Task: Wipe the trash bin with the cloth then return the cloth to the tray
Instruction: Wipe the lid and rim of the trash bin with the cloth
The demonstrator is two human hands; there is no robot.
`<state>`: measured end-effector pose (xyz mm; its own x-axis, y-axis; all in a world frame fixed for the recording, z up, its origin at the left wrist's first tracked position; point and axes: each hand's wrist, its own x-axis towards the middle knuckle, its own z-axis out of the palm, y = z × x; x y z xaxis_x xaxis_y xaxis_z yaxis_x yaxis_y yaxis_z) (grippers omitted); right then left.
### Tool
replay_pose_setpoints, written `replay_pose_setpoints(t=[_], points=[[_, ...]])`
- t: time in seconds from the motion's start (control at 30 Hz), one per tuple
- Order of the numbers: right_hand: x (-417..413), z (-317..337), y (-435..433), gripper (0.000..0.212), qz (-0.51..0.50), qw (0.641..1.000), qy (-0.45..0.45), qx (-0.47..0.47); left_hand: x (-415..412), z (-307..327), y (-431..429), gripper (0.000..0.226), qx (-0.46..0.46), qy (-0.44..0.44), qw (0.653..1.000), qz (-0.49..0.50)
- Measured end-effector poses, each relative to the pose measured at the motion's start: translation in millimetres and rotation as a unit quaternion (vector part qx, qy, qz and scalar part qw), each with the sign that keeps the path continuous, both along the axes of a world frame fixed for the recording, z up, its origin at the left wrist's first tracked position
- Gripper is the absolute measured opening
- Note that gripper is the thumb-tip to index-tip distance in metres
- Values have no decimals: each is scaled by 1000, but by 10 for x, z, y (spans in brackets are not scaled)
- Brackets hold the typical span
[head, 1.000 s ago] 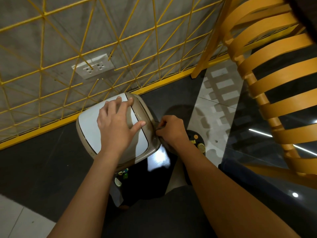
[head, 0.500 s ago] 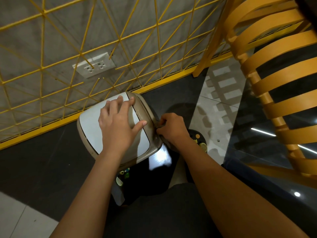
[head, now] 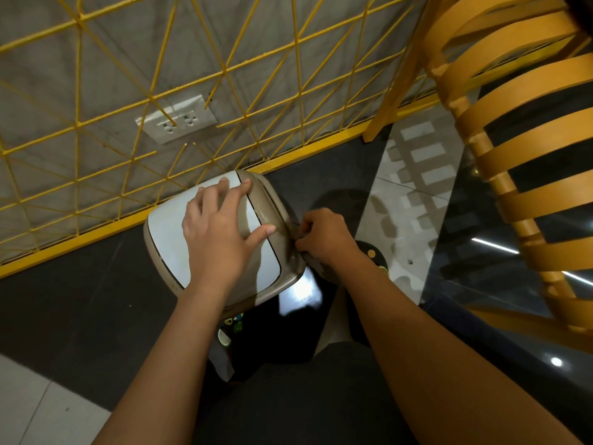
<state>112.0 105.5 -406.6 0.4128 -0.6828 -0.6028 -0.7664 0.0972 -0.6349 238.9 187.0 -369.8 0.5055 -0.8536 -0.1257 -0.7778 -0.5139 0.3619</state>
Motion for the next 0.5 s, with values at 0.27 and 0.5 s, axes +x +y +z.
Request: replay_pose_setpoints(t=[0.27,0.5], points=[[159,-27,-90,31,-28,998,-29,-43,-17,7,1,67,-2,-2,1000,-9],[309,-5,-181,21,-34,996,-53,-65,-5,10,-24,67,-4,-3,1000,-2]])
